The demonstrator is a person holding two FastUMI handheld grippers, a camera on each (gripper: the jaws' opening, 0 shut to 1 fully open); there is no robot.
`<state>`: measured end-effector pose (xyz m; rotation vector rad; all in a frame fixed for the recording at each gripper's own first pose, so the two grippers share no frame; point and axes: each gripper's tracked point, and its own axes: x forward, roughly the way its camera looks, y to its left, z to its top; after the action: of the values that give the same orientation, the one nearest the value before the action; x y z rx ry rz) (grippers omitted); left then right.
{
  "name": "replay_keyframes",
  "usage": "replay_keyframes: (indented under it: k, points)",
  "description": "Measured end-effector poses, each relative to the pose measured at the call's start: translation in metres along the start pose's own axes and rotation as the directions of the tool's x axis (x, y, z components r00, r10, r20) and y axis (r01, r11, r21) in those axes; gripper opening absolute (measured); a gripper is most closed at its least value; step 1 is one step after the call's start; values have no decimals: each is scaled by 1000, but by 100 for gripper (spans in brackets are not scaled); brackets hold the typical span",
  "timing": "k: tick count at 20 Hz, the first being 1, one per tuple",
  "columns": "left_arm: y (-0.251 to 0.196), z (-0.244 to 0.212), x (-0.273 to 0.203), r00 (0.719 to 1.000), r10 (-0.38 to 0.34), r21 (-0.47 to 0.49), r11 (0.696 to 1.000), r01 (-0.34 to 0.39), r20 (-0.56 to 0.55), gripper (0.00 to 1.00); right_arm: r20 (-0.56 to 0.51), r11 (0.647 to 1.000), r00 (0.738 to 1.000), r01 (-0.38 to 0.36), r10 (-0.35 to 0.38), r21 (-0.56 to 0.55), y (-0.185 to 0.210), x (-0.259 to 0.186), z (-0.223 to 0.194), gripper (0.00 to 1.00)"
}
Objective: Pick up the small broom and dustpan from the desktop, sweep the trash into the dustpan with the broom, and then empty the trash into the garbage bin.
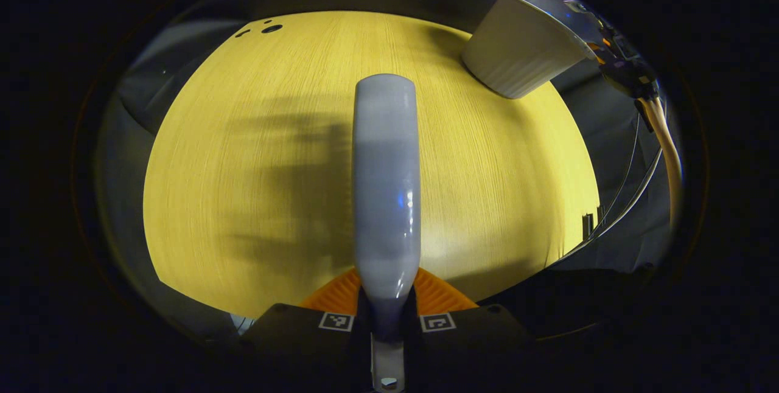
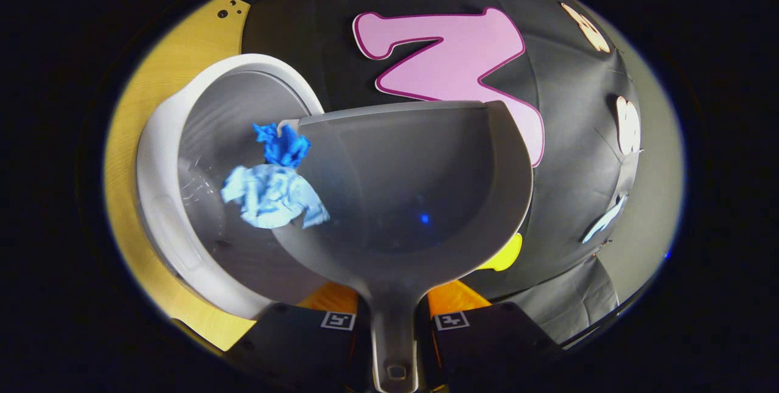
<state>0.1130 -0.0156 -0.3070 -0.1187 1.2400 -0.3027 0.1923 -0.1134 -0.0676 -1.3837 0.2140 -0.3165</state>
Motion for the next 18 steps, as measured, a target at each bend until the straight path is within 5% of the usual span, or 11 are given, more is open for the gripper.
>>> replay_keyframes:
  k: [2, 6, 10, 15, 18]
  points:
    - [0, 0, 1, 1000, -3, 2, 1000, 3, 1, 29, 15, 999, 999, 30, -30, -34, -4, -1, -1, 32]
    - [-1, 1, 1, 1000, -1, 10, 1000, 1, -2, 25, 25, 1000, 1000, 13, -12, -27, -3, 4, -5, 32]
    - [3, 3, 0, 998, 32, 16, 999, -33, 48, 29, -9, 990, 1000, -19, 21, 142, -19, -6, -8, 32]
    - [-2, 5, -18, 985, 98, 5, 995, -99, 140, 25, -26, 909, 998, -49, 65, 414, -60, -23, 7, 33]
    - [-7, 5, -25, 961, 165, -3, 986, -168, 222, 25, 6, 871, 996, -77, 84, 485, -77, -51, 18, 32]
